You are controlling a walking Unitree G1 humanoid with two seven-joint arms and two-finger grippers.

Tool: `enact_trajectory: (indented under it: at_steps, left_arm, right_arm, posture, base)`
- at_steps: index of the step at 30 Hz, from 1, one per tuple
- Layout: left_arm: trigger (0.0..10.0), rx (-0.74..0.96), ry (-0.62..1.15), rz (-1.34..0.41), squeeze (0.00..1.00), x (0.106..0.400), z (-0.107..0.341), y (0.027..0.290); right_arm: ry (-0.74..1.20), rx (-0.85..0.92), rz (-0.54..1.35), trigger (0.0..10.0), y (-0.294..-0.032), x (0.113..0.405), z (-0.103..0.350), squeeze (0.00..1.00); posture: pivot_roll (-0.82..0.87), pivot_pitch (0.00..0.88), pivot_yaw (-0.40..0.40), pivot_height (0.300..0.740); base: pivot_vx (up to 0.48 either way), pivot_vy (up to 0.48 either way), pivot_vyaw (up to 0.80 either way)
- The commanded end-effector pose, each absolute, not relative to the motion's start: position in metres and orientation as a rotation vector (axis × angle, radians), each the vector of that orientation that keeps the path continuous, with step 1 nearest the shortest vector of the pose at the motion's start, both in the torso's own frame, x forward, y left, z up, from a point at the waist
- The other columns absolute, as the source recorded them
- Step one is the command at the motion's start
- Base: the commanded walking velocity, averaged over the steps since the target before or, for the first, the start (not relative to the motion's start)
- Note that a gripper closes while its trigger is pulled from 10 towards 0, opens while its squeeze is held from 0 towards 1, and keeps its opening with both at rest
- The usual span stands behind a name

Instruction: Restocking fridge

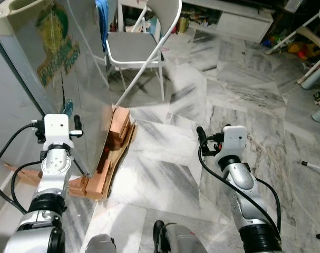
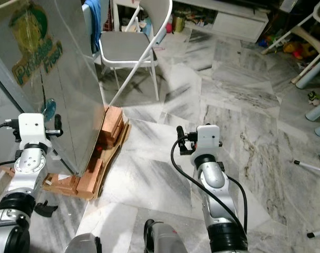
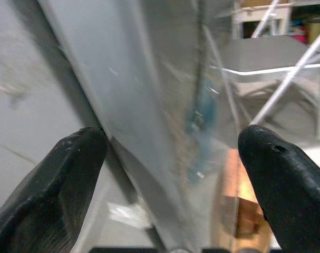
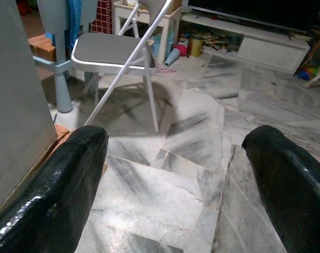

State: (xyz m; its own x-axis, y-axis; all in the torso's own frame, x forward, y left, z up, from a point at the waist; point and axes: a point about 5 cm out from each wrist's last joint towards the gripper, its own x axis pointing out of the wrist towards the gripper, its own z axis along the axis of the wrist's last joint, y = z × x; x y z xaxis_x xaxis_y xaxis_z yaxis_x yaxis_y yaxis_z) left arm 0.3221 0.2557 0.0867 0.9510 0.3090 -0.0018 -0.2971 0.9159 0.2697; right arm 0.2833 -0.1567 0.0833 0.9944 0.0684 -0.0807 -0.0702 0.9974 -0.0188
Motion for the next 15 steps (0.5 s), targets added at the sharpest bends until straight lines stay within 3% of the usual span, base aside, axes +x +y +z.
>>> enact_trajectory:
  at_steps: [1, 7, 15]
  left_arm:
    - [10.0, 0.299, 0.058, 0.365, 0.00, 0.323, 0.088, 0.264]
    - [10.0, 0.260, 0.066, 0.382, 0.00, 0.320, 0.085, 0.269]
    - [10.0, 0.271, 0.014, 0.160, 0.00, 0.337, 0.093, 0.226]
  right_arm:
    - [0.077, -0.025, 0.046, 10.0, -0.164, 0.283, 0.086, 0.00]
    - [0.083, -0.024, 0.039, 10.0, -0.165, 0.279, 0.085, 0.00]
    - [0.103, -0.037, 0.029, 10.0, -0.166, 0.280, 0.081, 0.00]
  posture:
    - [0.03, 0.124, -0.094, 0.740]
    - [0.03, 0.128, -0.093, 0.740]
    - [0.04, 0.130, -0.099, 0.740]
  base:
    - [0.000, 0.000, 0.00]
    - [0.000, 0.000, 0.00]
    - [0.000, 0.000, 0.00]
